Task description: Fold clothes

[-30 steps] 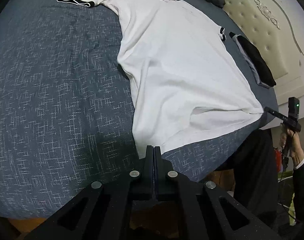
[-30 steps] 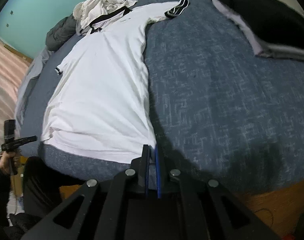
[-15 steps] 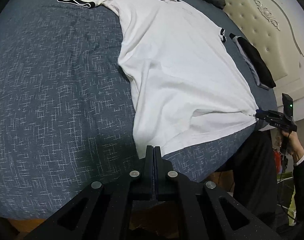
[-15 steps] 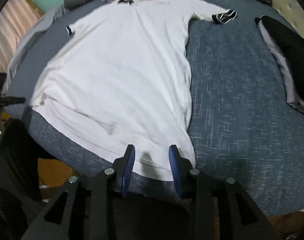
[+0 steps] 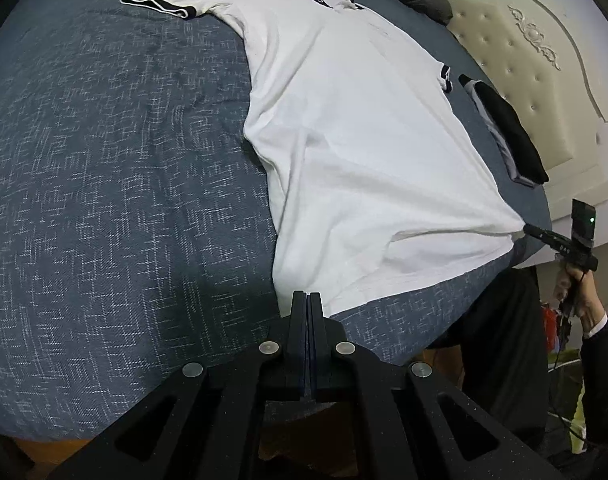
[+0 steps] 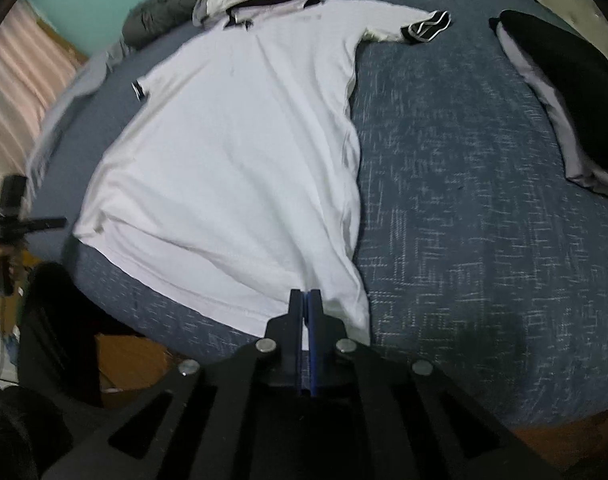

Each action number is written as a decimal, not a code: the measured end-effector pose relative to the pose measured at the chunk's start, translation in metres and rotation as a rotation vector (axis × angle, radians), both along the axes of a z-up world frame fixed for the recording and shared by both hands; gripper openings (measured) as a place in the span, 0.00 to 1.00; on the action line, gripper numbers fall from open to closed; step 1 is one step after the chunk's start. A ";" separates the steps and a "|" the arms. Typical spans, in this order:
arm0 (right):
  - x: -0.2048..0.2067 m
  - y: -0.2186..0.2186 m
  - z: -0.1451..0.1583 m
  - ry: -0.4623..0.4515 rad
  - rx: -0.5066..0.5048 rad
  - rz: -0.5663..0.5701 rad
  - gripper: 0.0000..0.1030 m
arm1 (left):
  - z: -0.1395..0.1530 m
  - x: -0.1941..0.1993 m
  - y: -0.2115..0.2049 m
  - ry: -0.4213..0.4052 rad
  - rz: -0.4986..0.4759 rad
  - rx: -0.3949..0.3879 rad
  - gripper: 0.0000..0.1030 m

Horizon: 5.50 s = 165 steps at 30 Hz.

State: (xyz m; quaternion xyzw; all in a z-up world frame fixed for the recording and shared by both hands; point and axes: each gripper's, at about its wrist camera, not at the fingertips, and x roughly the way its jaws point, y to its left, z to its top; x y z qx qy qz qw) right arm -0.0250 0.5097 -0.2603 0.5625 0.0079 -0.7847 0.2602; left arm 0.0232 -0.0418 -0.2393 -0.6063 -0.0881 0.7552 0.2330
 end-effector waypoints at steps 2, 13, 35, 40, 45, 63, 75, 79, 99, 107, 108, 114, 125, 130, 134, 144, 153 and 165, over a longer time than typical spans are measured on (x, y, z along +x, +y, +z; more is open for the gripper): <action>0.001 0.005 0.008 0.022 -0.016 -0.022 0.02 | 0.000 -0.001 0.002 0.000 -0.004 0.002 0.00; -0.007 0.029 0.018 0.045 -0.049 -0.093 0.01 | -0.024 -0.008 0.020 -0.051 -0.022 -0.006 0.27; -0.002 0.021 0.031 0.040 -0.047 -0.045 0.01 | -0.003 0.002 0.011 0.012 0.005 -0.031 0.04; 0.002 0.010 0.024 0.029 -0.027 -0.016 0.01 | -0.015 -0.003 0.033 -0.001 -0.026 -0.063 0.24; 0.002 0.011 0.025 0.028 -0.029 -0.025 0.01 | -0.025 -0.006 0.045 -0.009 -0.044 -0.095 0.24; 0.003 0.010 0.029 0.025 -0.045 -0.028 0.01 | -0.015 -0.001 0.029 0.018 0.000 -0.138 0.24; 0.004 0.008 0.028 0.019 -0.050 -0.031 0.02 | -0.022 -0.005 0.033 0.011 -0.019 -0.120 0.05; 0.004 0.010 0.031 0.022 -0.052 -0.029 0.02 | -0.006 0.001 0.011 0.024 0.001 -0.062 0.04; 0.026 -0.015 -0.004 -0.096 0.055 0.145 0.02 | -0.023 0.007 -0.027 -0.077 0.070 0.015 0.04; -0.014 0.029 0.011 -0.079 -0.130 -0.157 0.54 | -0.022 0.004 -0.023 -0.069 0.068 0.021 0.04; -0.018 0.028 0.005 -0.100 -0.136 -0.160 0.54 | -0.022 0.005 -0.023 -0.067 0.065 0.017 0.04; -0.022 -0.002 -0.031 -0.174 -0.067 -0.102 0.26 | -0.017 0.007 -0.024 -0.052 0.051 0.002 0.04; -0.018 0.032 0.019 -0.063 -0.046 -0.137 0.03 | -0.002 0.017 -0.011 -0.030 -0.016 -0.019 0.04; -0.011 0.036 -0.020 -0.133 0.040 -0.131 0.03 | -0.028 0.015 -0.016 -0.080 0.000 -0.044 0.04; -0.008 0.039 -0.032 -0.138 0.018 -0.149 0.03 | -0.032 0.016 -0.017 -0.092 -0.004 -0.046 0.04; -0.014 0.042 -0.027 -0.135 -0.001 -0.123 0.04 | -0.039 0.014 -0.015 -0.114 0.009 -0.028 0.04; -0.016 0.045 -0.027 -0.105 0.002 -0.119 0.04 | -0.038 0.016 -0.021 -0.099 -0.014 -0.048 0.04; -0.034 0.049 -0.009 -0.095 0.017 -0.096 0.40 | -0.036 0.000 -0.032 -0.124 0.044 -0.032 0.29</action>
